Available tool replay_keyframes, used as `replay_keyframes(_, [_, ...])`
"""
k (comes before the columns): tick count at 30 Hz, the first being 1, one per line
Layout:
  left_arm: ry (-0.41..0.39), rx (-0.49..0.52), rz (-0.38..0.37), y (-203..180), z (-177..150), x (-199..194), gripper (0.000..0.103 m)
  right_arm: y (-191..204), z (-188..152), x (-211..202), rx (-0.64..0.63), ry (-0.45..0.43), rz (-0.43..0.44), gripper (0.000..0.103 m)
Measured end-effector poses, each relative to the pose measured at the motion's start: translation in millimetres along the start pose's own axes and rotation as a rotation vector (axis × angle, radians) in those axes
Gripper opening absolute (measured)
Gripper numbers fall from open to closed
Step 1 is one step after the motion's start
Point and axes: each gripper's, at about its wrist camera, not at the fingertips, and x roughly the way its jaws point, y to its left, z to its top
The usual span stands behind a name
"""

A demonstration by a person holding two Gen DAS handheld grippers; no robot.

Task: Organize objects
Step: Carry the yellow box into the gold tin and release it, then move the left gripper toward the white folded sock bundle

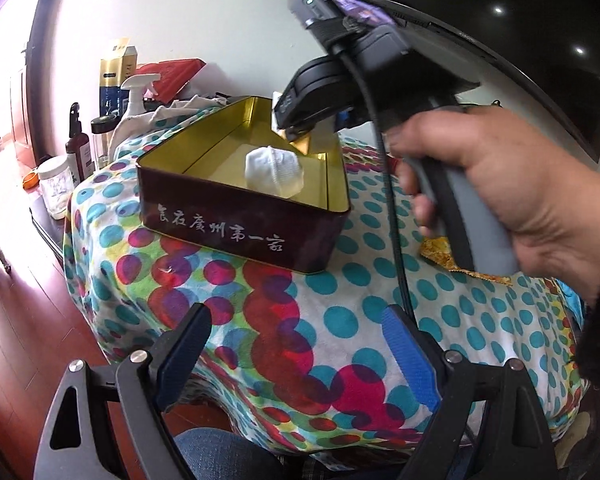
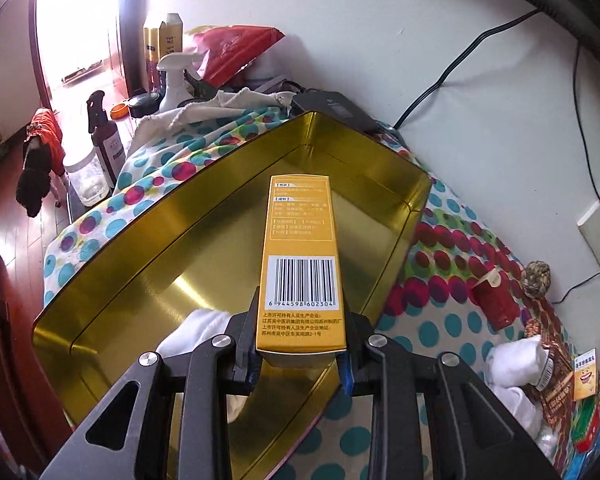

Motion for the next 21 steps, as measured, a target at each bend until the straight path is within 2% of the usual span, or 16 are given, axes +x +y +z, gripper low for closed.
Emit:
replay_keyframes(4, [0.024, -0.029, 0.007, 6, 0, 4, 0.089, 2, -1, 6, -0.013, 0.018, 0.027, 0.032])
replay_keyframes(6, [0.025, -0.030, 0.012, 5, 0, 5, 0.089, -1, -3, -1, -0.003, -0.012, 0.018, 0.044])
replay_keyframes(7, [0.022, -0.028, 0.012, 4, 0, 5, 0.089, -4, -4, -5, 0.007, -0.025, 0.013, 0.056])
replay_keyframes(12, [0.009, 0.008, 0.003, -6, 0, 2, 0.089, -30, -17, -45, 0.061, -0.124, 0.001, 0.066])
replay_keyframes(16, [-0.013, 0.048, 0.000, -16, -1, -3, 0.089, -79, -57, -79, 0.161, -0.188, -0.075, 0.080])
replay_keyframes(18, [-0.021, 0.065, -0.009, -20, -1, -3, 0.089, -108, -83, -86, 0.228, -0.186, -0.128, 0.084])
replay_keyframes(21, [-0.023, 0.101, -0.026, -29, -3, -4, 0.089, -162, -139, -92, 0.365, -0.153, -0.248, 0.088])
